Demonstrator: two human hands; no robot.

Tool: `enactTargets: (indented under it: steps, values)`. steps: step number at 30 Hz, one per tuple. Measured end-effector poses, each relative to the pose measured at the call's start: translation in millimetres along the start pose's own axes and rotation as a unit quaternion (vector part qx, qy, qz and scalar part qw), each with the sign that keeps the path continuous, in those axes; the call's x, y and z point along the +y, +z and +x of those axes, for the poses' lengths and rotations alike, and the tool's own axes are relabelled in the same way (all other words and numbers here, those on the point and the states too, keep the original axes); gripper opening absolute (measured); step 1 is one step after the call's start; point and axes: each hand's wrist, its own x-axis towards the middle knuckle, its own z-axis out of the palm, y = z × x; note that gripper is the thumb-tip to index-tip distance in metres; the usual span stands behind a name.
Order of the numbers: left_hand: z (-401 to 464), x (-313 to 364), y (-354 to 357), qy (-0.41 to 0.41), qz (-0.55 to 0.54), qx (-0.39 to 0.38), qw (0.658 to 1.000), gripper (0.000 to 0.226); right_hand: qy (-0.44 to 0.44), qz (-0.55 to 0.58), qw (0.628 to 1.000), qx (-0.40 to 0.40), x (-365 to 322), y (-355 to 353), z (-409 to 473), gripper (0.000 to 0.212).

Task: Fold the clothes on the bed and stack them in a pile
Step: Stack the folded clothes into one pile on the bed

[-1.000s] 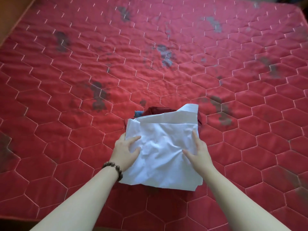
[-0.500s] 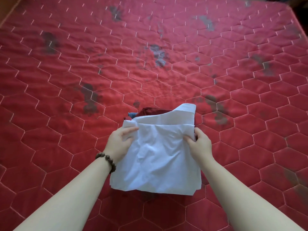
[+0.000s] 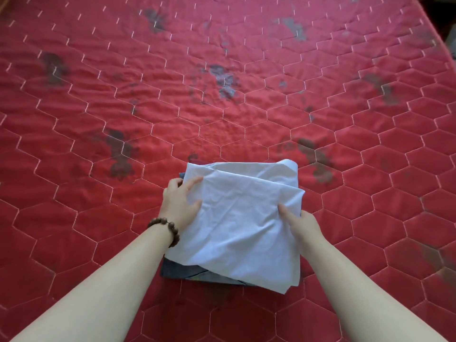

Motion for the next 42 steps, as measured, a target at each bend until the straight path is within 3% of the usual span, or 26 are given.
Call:
enactTargets:
  steps: [6,12,20,22,25,28,32,35,38,40,42]
  values:
    - [-12.6,-8.8,-3.8,-0.010,0.033,-0.045,0.998,0.067,-0.142,-0.019,0.989,0.023,3.0,0.3,-12.4,0.026]
    - [-16.4,-10.0,-19.1,0.044,-0.018,-0.097,0.994,0.067,-0.104,0.010,0.995,-0.010,-0.1,5.5,-14.1,0.048]
    - [-43.1,-15.6,-22.7,0.075,-0.015,0.012,0.997,0.052,-0.239,-0.043,0.970,0.003,-15.5,20.3,-36.4,0.056]
    - [-56.6,-25.2,-21.2,0.073,-0.016,0.033,0.997,0.050,-0.233,-0.047,0.971,-0.001,-10.9,21.9,-39.3,0.059]
    - [-67.9,-43.5,-12.0,0.024,0.033,-0.015,0.999,0.051,-0.163,-0.060,0.985,-0.009,6.6,21.2,-38.1,0.070]
    - [-70.1,-48.9,-5.6,0.004,-0.004,-0.035,0.999,0.051,-0.108,-0.058,0.992,-0.013,18.0,17.4,-35.7,0.078]
    - [-77.7,-46.5,-2.2,0.031,-0.049,0.014,0.998,0.050,-0.146,-0.050,0.988,-0.026,21.5,18.8,-37.9,0.051]
    - [-89.5,-49.2,1.8,0.033,-0.082,0.017,0.996,0.049,-0.137,-0.033,0.988,-0.062,30.3,17.0,-39.9,0.051]
    - [-95.0,-50.6,8.1,-0.006,-0.019,-0.007,1.000,0.049,-0.103,-0.076,0.991,-0.034,37.4,12.1,-40.0,0.053]
    - [-92.8,-42.6,9.3,-0.018,0.075,0.052,0.996,0.053,-0.079,-0.074,0.994,0.016,33.7,8.6,-37.0,0.064]
    - [-84.2,-29.0,9.4,0.036,0.123,0.140,0.982,0.057,-0.059,-0.022,0.998,0.005,21.5,8.1,-30.1,0.070]
